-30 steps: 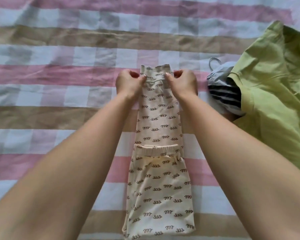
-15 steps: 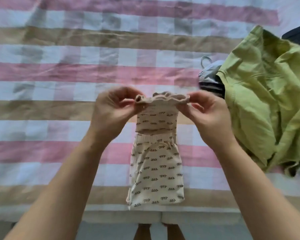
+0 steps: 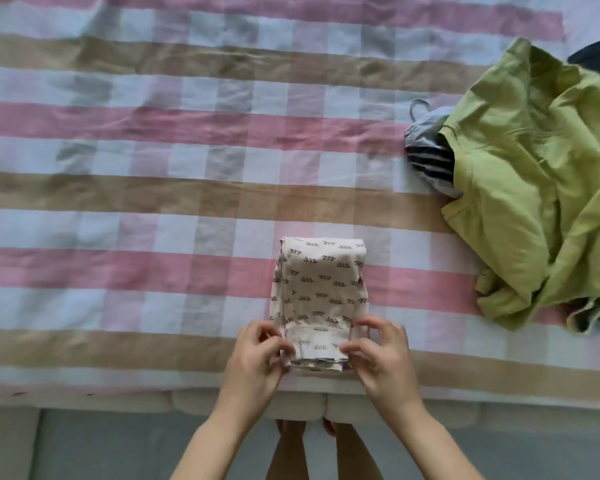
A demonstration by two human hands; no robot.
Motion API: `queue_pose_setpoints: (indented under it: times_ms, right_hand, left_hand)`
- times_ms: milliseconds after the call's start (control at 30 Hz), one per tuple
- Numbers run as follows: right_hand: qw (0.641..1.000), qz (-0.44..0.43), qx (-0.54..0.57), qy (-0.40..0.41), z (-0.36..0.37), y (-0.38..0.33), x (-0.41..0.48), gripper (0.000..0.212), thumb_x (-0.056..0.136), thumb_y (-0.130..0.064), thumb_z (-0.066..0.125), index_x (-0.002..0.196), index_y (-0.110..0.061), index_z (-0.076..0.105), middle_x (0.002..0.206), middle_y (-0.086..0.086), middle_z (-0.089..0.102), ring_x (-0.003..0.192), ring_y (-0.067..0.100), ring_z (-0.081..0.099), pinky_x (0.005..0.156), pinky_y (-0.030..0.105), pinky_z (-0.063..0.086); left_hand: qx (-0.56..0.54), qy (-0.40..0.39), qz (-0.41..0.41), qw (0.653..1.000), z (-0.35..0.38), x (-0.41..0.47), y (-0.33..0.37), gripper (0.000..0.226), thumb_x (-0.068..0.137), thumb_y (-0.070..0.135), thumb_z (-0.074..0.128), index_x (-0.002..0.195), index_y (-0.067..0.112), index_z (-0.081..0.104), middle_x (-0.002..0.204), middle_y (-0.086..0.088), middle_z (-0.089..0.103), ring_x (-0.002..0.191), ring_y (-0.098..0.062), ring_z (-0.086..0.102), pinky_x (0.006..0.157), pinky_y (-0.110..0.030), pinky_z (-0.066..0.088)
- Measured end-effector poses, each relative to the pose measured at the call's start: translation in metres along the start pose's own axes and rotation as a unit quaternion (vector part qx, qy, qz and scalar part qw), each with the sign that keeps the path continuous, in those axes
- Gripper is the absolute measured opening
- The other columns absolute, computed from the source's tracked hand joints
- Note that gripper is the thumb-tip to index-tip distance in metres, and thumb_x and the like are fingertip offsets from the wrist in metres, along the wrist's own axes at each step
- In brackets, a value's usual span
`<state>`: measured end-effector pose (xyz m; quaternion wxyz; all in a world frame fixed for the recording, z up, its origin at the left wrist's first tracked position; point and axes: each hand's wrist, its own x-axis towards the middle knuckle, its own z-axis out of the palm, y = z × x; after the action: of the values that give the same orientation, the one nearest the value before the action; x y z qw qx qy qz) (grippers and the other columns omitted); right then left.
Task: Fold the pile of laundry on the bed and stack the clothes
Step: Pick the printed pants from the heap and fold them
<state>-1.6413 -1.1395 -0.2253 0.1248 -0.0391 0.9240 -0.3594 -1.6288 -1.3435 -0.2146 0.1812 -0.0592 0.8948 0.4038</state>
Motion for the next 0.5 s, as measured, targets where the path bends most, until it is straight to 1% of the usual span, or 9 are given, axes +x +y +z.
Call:
queue_pose_setpoints:
  times_ms: [67, 133, 167, 233, 267, 300, 367, 433, 500]
  right_hand:
    - [0.999, 0.02, 0.015, 0.036, -0.001, -0.001, 0.006, 0.027, 0.064, 0.012, 0.064, 0.076, -0.012, 0.072, 0.102, 0.011, 0.06, 0.097, 0.027, 0.051, 0.078, 0.046, 0.05]
    - [0.994, 0.013, 0.038, 0.097, -0.002, -0.012, 0.017, 0.03, 0.068, 0.004, 0.049, 0.084, -0.011, 0.07, 0.107, 0.009, 0.058, 0.102, 0.02, 0.048, 0.083, 0.043, 0.047]
    - [0.993, -0.001, 0.041, 0.111, 0.0, -0.02, 0.027, 0.032, 0.072, -0.001, 0.046, 0.093, -0.011, 0.069, 0.113, 0.01, 0.057, 0.109, 0.019, 0.046, 0.09, 0.04, 0.044]
    - [0.995, -0.029, 0.001, 0.1, 0.012, -0.033, 0.047, 0.04, 0.081, -0.007, 0.046, 0.118, -0.008, 0.061, 0.132, 0.013, 0.051, 0.128, 0.023, 0.038, 0.105, 0.037, 0.03]
    - [0.996, -0.031, -0.036, 0.075, 0.018, -0.036, 0.059, 0.047, 0.086, -0.01, 0.046, 0.133, -0.008, 0.049, 0.143, 0.012, 0.041, 0.137, 0.025, 0.029, 0.111, 0.036, 0.022]
    - [0.996, -0.019, -0.076, 0.039, 0.025, -0.037, 0.07, 0.053, 0.091, -0.015, 0.042, 0.143, -0.013, 0.029, 0.152, 0.007, 0.023, 0.143, 0.023, 0.016, 0.115, 0.034, 0.01]
    - [0.988, 0.023, -0.149, -0.024, 0.038, -0.022, 0.088, 0.058, 0.099, -0.025, 0.029, 0.139, -0.028, -0.012, 0.148, -0.009, -0.02, 0.141, 0.014, -0.017, 0.112, 0.032, -0.012]
    - [0.977, 0.039, -0.203, -0.052, 0.046, -0.003, 0.099, 0.057, 0.1, -0.033, 0.022, 0.133, -0.033, -0.025, 0.14, -0.012, -0.035, 0.132, 0.009, -0.034, 0.108, 0.031, -0.021]
    - [0.974, 0.032, -0.218, -0.047, 0.049, 0.007, 0.105, 0.058, 0.099, -0.036, 0.023, 0.135, -0.033, -0.022, 0.143, -0.011, -0.032, 0.131, 0.01, -0.034, 0.106, 0.03, -0.024]
  left_hand:
    - [0.047, 0.047, 0.02, 0.998, 0.001, 0.009, 0.004, 0.017, 0.07, -0.008, 0.063, 0.074, 0.008, 0.068, 0.09, 0.0, 0.051, 0.09, -0.018, 0.047, 0.075, -0.041, 0.049]
    - [0.044, 0.131, 0.071, 0.988, 0.002, 0.024, 0.018, 0.02, 0.074, -0.001, 0.05, 0.077, 0.006, 0.068, 0.09, -0.005, 0.058, 0.093, -0.018, 0.048, 0.074, -0.041, 0.048]
    - [0.047, 0.159, 0.107, 0.98, 0.005, 0.035, 0.027, 0.025, 0.077, 0.003, 0.046, 0.084, 0.005, 0.07, 0.095, -0.008, 0.063, 0.098, -0.02, 0.051, 0.078, -0.041, 0.047]
    - [0.098, 0.167, 0.166, 0.967, 0.015, 0.058, 0.041, 0.034, 0.083, 0.009, 0.044, 0.107, 0.006, 0.068, 0.117, -0.012, 0.064, 0.117, -0.028, 0.053, 0.096, -0.044, 0.041]
    - [0.13, 0.151, 0.163, 0.966, 0.021, 0.07, 0.045, 0.038, 0.086, 0.012, 0.044, 0.119, 0.008, 0.062, 0.129, -0.011, 0.058, 0.127, -0.029, 0.046, 0.105, -0.045, 0.036]
    - [0.154, 0.125, 0.136, 0.971, 0.026, 0.082, 0.046, 0.043, 0.09, 0.016, 0.042, 0.131, 0.011, 0.051, 0.141, -0.009, 0.046, 0.135, -0.028, 0.033, 0.111, -0.046, 0.028]
    - [0.193, 0.07, 0.057, 0.977, 0.034, 0.105, 0.034, 0.052, 0.097, 0.024, 0.033, 0.145, 0.023, 0.013, 0.155, 0.001, 0.009, 0.14, -0.018, -0.009, 0.116, -0.043, 0.005]
    - [0.239, 0.025, 0.005, 0.971, 0.042, 0.122, 0.014, 0.054, 0.1, 0.034, 0.023, 0.139, 0.033, -0.015, 0.15, 0.01, -0.02, 0.128, -0.009, -0.037, 0.113, -0.038, -0.012]
    - [0.265, 0.02, -0.001, 0.964, 0.046, 0.13, 0.003, 0.055, 0.098, 0.042, 0.018, 0.135, 0.035, -0.022, 0.143, 0.013, -0.03, 0.126, -0.01, -0.042, 0.109, -0.036, -0.019]
